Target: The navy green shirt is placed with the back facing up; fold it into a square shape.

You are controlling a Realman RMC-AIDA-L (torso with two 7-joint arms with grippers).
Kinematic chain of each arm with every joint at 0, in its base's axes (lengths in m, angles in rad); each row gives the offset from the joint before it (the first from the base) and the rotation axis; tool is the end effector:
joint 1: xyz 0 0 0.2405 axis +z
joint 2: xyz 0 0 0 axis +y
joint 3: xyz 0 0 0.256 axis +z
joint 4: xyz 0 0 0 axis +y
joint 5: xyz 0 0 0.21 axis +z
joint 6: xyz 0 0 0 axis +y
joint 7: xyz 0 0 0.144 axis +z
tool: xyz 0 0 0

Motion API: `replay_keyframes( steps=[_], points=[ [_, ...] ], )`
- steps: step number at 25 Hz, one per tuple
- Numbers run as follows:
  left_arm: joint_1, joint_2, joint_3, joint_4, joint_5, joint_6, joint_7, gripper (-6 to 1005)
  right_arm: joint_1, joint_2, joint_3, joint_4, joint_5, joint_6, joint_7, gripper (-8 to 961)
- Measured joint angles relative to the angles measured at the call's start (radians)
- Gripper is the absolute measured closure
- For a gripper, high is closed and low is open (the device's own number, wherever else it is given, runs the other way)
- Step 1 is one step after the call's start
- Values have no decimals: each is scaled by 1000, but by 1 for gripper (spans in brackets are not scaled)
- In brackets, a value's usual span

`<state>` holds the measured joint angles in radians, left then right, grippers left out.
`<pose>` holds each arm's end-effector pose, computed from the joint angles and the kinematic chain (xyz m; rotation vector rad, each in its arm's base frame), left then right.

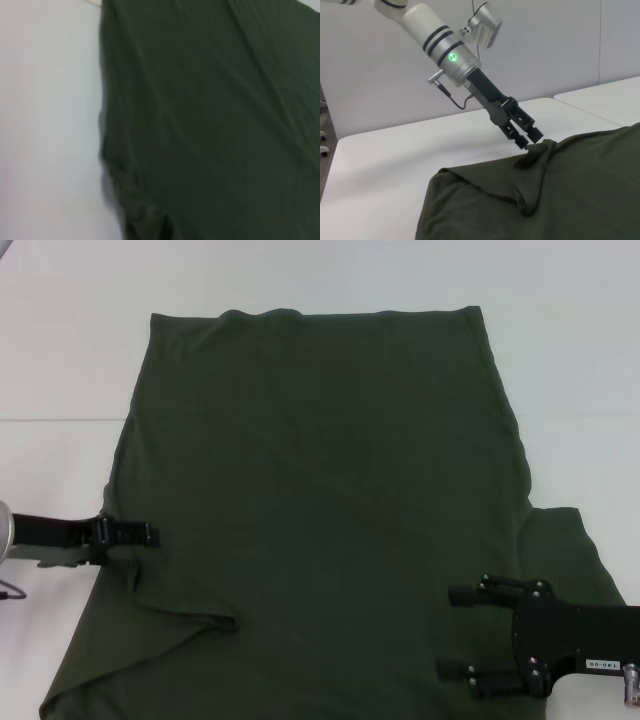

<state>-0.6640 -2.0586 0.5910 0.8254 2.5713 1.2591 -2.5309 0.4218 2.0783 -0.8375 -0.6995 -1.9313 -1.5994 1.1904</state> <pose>-0.2999 0.3895 0.0432 -1.9763 -1.7255 -0.2275 0.2738 0.2980 -0.0090 -2.8175 0.3701 0.6528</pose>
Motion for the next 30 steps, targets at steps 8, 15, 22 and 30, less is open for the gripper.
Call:
replay_keyframes(
  steps=[8, 15, 22, 30],
  points=[
    [-61, -1, 2, -101, -32, -70, 55, 96, 0, -3, 8, 0, 0, -13, 0, 31],
    [-60, -8, 2, -90, -36, -71, 61, 99, -3, -5, 9, 0, 0, -15, 0, 31],
    [-40, -37, 11, -21, -26, -58, 59, 130, -1, -7, 9, -1, 0, -13, 0, 31],
    [-17, -66, 56, 65, 70, -61, 3, 165, 1, -8, 9, -2, 0, -13, 1, 31]
  ],
)
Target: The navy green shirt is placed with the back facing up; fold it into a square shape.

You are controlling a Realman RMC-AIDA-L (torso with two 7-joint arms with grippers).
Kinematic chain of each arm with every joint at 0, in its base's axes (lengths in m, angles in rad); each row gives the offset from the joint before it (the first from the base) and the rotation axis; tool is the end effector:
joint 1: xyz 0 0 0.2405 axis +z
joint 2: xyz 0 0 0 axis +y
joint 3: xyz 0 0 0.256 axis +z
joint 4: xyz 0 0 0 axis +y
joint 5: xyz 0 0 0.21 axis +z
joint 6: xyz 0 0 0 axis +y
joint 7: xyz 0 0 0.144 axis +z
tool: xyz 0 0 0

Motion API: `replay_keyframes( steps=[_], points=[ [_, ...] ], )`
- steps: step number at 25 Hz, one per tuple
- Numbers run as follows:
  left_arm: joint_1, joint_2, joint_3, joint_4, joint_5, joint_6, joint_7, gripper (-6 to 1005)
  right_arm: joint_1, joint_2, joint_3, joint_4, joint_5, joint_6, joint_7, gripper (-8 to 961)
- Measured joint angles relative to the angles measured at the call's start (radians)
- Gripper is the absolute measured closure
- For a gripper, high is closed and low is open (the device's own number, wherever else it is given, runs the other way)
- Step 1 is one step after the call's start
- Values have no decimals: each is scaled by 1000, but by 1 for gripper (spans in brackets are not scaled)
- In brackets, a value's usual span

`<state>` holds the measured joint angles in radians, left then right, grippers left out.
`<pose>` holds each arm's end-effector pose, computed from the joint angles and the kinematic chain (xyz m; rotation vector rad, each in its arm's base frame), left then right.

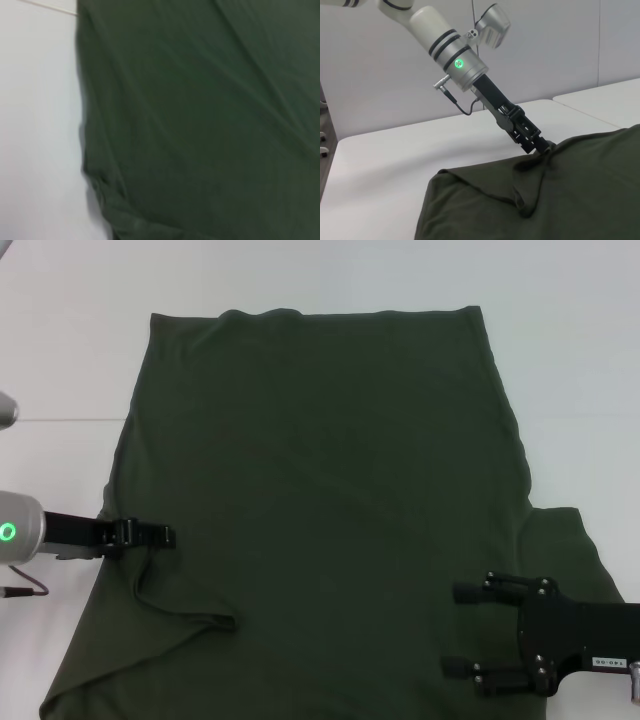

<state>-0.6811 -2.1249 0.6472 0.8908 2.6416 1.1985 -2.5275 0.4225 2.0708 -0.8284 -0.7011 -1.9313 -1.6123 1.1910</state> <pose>-0.2835 0.3967 0.0260 -2.0166 -1.6030 -0.1461 0.2746 0.2982 -0.0047 -2.8161 0.3655 0.6572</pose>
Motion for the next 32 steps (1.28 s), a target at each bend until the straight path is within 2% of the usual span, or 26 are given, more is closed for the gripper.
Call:
replay_keyframes(
  steps=[2, 3, 4, 6, 14, 19, 32],
  points=[
    [2, -16, 42, 36, 41, -13, -33, 174, 1, 0, -2, 0, 0, 0, 5, 31],
    [2, -16, 42, 36, 41, -13, -33, 178, 2, 0, -3, 0, 0, 1, 9, 30],
    [-1, -29, 86, 60, 96, -22, -72, 182, 2, 0, -4, 0, 0, 2, 11, 30],
    [-7, -34, 110, 67, 123, -23, -90, 191, 2, 0, -4, 0, 0, 4, 12, 30],
    [-12, -33, 136, 75, 136, -14, -106, 247, -3, 4, 0, 0, 0, -1, 15, 30],
    [-13, -36, 147, 80, 145, -17, -102, 475, -4, 5, 0, 0, 0, -2, 18, 30],
    [-20, -37, 175, 98, 147, -18, -95, 889, -4, 2, 0, 0, 0, -2, 22, 30]
  ],
)
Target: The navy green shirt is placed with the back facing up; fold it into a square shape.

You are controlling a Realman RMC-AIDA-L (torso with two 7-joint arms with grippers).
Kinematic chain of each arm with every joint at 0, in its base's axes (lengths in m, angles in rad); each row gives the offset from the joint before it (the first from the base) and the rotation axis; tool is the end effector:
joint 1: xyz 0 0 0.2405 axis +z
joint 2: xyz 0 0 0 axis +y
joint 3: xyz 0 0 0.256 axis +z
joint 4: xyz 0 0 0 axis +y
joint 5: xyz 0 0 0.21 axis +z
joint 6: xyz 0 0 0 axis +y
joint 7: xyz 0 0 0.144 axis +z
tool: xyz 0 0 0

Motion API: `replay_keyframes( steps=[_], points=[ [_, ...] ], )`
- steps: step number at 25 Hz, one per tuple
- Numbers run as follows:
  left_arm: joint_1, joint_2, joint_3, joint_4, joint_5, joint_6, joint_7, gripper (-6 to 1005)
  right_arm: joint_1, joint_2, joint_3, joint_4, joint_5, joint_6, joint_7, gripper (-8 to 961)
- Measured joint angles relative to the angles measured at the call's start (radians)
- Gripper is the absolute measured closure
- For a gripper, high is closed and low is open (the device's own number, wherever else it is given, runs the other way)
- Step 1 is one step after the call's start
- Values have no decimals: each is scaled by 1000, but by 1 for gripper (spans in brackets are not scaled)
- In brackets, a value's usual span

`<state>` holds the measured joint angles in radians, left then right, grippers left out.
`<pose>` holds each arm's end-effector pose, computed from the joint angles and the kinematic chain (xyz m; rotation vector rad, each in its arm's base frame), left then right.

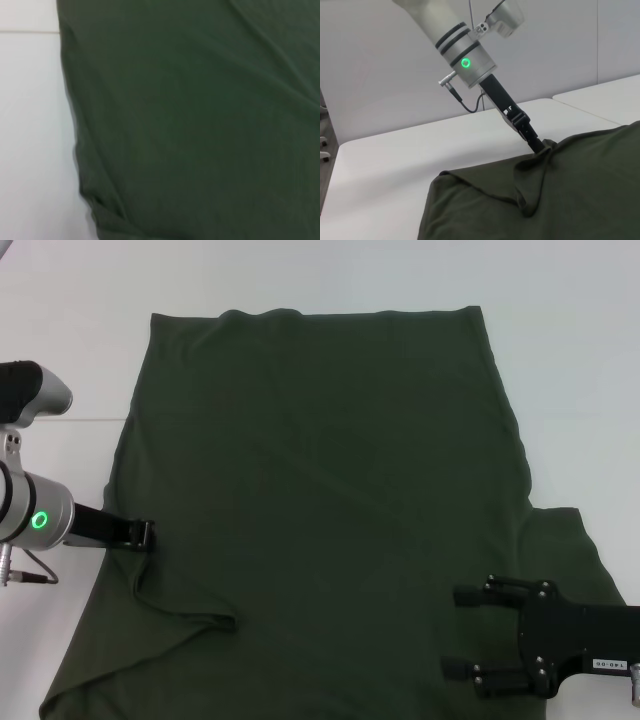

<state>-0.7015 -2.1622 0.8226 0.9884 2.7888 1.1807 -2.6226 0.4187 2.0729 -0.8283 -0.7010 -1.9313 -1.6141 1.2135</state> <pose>-0.2584 0.4055 0.0164 -2.0599 -1.4320 0.0755 0.2751 0.2968 -0.0054 -2.8160 0.4034 0.6654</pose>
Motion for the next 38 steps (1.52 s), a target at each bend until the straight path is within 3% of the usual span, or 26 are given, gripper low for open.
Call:
replay_keyframes(
  steps=[11, 18, 25, 36, 38],
  points=[
    [8, -7, 69, 66, -16, 75, -36, 935, -1, -1, 0, 0, 0, 7, 0, 30],
    [62, -8, 245, 166, 24, 12, -201, 767, 2, 0, 0, 0, 0, 9, 0, 29],
    [52, -9, 252, 128, 67, -30, -247, 574, 5, -1, 0, 0, 0, 17, 0, 29],
    [34, -5, 277, 62, 68, -91, -255, 129, 7, -1, 0, 2, 0, 19, 0, 29],
    [35, -4, 277, 59, 69, -96, -255, 113, 6, 0, 0, 2, 0, 19, 0, 29]
  ],
)
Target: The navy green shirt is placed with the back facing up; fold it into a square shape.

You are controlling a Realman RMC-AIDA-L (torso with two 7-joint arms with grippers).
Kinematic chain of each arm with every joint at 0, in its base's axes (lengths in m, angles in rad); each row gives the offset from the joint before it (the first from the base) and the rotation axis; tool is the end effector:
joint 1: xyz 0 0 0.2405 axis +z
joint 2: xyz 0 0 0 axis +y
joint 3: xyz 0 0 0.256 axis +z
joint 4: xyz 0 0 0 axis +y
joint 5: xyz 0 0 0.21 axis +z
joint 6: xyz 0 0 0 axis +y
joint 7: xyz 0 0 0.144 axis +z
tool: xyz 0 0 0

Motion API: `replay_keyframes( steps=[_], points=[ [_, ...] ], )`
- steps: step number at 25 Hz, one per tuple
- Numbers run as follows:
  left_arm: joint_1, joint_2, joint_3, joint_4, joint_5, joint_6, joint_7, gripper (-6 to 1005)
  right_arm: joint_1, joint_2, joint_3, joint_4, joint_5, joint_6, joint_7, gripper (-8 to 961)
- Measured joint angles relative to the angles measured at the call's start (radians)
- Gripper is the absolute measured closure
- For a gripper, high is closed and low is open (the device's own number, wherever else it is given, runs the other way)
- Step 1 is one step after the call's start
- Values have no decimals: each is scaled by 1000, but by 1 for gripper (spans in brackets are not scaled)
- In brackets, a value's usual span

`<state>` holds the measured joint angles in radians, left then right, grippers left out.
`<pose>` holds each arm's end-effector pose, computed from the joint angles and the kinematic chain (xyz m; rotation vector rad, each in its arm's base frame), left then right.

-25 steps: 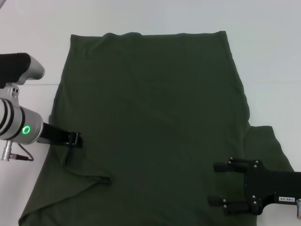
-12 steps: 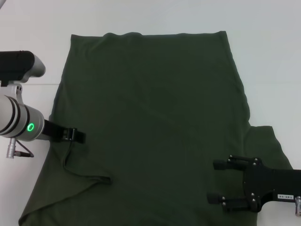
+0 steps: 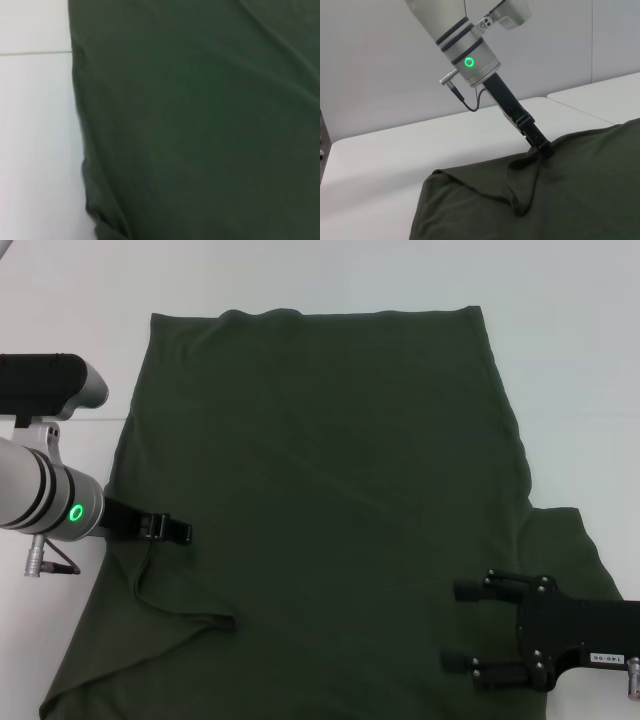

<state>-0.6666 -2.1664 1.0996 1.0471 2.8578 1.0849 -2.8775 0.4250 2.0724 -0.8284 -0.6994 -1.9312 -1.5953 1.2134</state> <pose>-0.2388 0.4114 0.0007 -1.9799 -1.3565 0.1536 0.2751 0.3005 -0.0055 -2.8050 0.4013 0.6511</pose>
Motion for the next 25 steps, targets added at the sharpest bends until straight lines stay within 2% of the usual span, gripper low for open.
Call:
replay_keyframes(
  steps=[3, 9, 17, 25],
  points=[
    [2, 2, 0, -4, 0, -10, 0, 90, -1, 0, 0, 0, 0, 0, 0, 29],
    [-5, 7, 0, -33, 0, -22, 1, 257, -4, 0, 0, 0, 0, 0, 0, 29],
    [-14, 20, -13, -67, 0, -31, 0, 364, -8, -1, 0, 0, 0, 2, 0, 29],
    [-15, 23, -6, -71, 0, -34, 7, 674, -9, -3, 0, 0, 0, -1, -2, 28]
  ],
)
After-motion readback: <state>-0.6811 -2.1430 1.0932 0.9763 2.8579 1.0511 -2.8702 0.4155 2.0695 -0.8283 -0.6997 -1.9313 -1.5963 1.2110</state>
